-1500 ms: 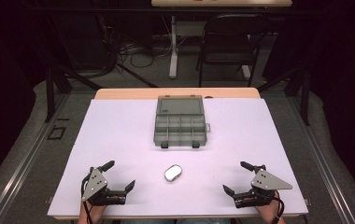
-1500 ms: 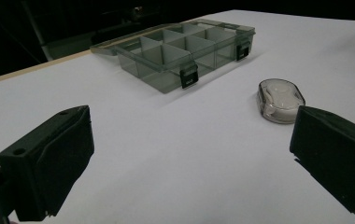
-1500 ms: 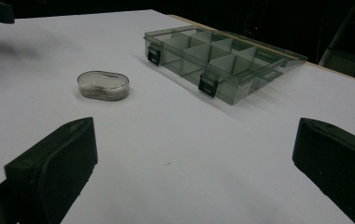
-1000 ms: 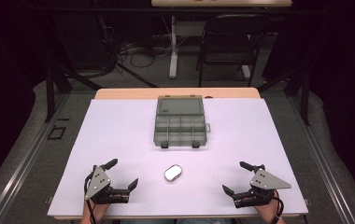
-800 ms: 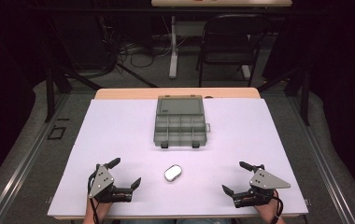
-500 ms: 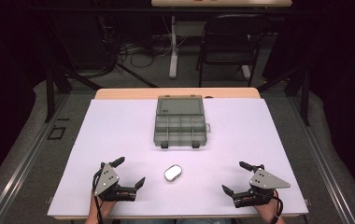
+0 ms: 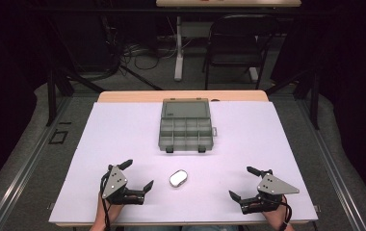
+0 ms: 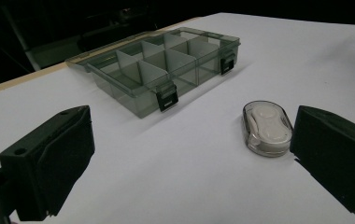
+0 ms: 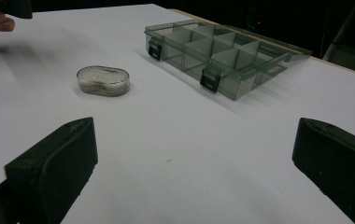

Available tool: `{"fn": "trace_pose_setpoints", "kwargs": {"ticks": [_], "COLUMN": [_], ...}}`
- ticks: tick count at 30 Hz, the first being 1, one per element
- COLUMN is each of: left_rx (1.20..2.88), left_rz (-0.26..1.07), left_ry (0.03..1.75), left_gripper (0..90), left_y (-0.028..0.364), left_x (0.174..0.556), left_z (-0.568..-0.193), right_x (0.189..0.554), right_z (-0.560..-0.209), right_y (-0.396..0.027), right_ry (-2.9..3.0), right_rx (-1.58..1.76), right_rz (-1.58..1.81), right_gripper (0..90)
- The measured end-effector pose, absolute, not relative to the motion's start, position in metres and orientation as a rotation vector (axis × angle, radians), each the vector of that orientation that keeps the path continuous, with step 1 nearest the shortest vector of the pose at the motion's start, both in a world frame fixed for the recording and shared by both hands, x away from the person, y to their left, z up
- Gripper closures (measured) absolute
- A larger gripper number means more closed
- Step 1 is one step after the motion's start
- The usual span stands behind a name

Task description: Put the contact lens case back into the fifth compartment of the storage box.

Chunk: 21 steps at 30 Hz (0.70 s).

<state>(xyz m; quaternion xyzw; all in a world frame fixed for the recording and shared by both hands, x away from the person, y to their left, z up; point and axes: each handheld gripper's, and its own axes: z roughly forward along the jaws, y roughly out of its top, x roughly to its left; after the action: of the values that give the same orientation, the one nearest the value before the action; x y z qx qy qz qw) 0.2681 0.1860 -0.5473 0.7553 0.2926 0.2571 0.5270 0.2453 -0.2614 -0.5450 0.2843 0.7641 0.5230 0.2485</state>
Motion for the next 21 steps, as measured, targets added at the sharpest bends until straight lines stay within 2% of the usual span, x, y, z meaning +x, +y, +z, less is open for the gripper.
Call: {"fn": "trace_pose_setpoints", "kwargs": {"ticks": [21], "left_rx": [1.832], "left_rz": [0.579], "left_ry": [0.683], "left_gripper": [0.0], "left_y": [0.167], "left_x": [0.277], "left_z": [-0.547], "right_x": [0.246], "right_z": [-0.545], "right_y": [-0.262], "right_ry": [2.083], "right_rx": [0.783], "right_rz": [1.427], "right_gripper": [0.0]}}
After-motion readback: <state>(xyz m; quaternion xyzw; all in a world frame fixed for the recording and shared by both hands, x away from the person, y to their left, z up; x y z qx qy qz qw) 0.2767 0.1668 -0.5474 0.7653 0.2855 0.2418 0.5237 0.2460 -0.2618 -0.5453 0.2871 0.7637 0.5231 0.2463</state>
